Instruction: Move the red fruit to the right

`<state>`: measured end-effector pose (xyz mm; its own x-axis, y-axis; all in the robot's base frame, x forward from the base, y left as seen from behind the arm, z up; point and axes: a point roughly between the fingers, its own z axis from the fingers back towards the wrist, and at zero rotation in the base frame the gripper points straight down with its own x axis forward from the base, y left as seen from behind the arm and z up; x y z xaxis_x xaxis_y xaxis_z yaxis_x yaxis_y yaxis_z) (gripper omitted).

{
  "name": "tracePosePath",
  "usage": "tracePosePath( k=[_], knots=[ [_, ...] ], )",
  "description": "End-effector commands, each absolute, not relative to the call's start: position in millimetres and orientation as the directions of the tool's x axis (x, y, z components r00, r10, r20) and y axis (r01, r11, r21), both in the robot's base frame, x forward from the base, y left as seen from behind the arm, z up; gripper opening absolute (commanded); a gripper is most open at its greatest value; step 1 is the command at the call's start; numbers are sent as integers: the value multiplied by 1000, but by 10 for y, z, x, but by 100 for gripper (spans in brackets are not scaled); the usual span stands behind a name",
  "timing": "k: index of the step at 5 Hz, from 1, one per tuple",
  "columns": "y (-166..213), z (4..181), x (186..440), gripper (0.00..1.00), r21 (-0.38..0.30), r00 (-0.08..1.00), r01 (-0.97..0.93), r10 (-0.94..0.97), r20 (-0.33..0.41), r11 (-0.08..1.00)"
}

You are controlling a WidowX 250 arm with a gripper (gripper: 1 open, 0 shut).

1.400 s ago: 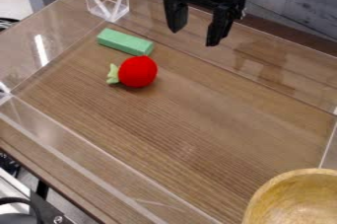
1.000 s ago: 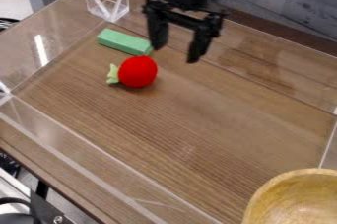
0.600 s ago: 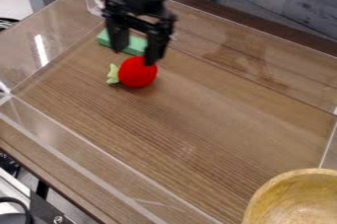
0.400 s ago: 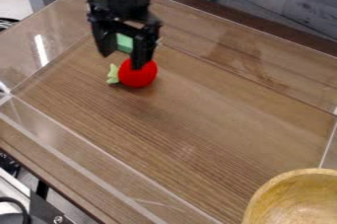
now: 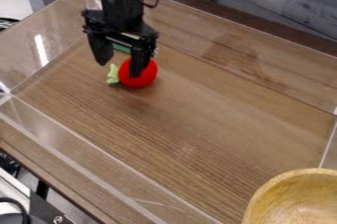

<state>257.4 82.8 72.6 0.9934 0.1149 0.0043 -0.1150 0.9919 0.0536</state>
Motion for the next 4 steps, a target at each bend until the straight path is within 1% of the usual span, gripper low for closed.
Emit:
tracePosePath(
  k=[1,2,4],
  knots=[
    [829,709,2664,100,76,992,-122,119,42,990],
    [834,658,2699,100,83,992,-124,120,49,989],
    [1106,817,2851,100,81,976,-213,208,66,974]
  ],
)
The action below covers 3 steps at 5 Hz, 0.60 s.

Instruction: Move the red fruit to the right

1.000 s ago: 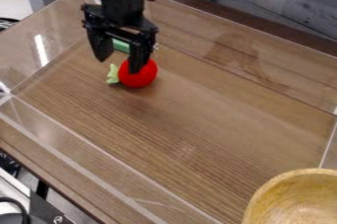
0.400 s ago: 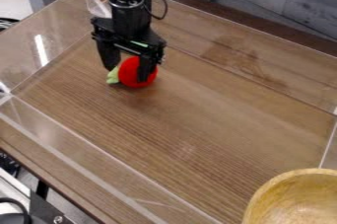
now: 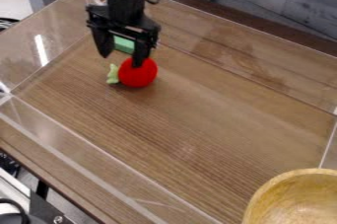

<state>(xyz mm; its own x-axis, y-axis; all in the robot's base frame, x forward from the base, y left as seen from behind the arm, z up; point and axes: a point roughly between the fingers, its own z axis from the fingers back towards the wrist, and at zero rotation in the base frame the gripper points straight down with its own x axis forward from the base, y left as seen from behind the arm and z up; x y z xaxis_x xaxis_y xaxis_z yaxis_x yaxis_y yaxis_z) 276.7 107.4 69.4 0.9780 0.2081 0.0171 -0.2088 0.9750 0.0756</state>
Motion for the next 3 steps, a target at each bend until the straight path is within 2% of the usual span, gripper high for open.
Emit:
tracePosePath(
  k=[1,2,3],
  knots=[
    [1071,780,2873,100,82,984,-170,166,61,982],
    [1016,742,2906,100,89,991,-126,122,56,988],
    [1033,639,2895,0,91,986,-162,157,52,983]
  ],
)
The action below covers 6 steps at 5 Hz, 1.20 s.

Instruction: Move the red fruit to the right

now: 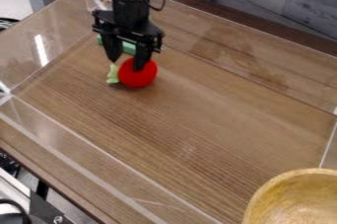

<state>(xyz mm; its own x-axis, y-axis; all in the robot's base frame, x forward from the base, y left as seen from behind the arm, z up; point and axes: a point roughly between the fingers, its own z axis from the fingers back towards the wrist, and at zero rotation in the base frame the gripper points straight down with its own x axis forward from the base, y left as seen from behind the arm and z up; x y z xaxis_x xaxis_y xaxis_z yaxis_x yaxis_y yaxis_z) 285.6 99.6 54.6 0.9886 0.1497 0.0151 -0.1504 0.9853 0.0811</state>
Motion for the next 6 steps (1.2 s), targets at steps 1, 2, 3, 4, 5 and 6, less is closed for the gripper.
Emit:
tracePosePath(
  k=[1,2,3,4,5,6],
  knots=[
    [1069,588,2866,100,82,980,-196,192,54,977],
    [1091,591,2884,100,70,974,-222,218,54,973],
    [1134,584,2925,100,70,968,-248,245,53,966],
    [1094,559,2897,100,71,965,-259,256,53,963],
    [1047,536,2868,100,71,964,-265,261,52,962],
    [1117,620,2884,100,73,977,-209,205,55,975]
  ],
)
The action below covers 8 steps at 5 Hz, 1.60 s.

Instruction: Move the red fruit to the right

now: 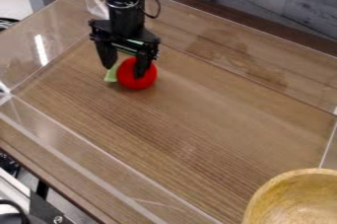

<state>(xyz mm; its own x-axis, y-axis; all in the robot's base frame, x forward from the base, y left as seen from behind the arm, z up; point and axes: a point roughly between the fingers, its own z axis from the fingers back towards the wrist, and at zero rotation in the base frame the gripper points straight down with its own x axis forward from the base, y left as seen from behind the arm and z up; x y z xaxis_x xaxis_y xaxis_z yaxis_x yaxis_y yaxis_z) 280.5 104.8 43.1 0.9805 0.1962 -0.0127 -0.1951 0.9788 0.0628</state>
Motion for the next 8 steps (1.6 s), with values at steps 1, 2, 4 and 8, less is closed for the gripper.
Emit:
tracePosePath(
  k=[1,2,4,8],
  knots=[
    [1058,567,2826,0,71,967,-253,249,54,965],
    [999,557,2815,0,64,965,-260,257,55,964],
    [850,978,2948,0,-2,961,-261,260,94,965],
    [59,900,3438,0,-54,982,-148,153,108,988]
  ],
)
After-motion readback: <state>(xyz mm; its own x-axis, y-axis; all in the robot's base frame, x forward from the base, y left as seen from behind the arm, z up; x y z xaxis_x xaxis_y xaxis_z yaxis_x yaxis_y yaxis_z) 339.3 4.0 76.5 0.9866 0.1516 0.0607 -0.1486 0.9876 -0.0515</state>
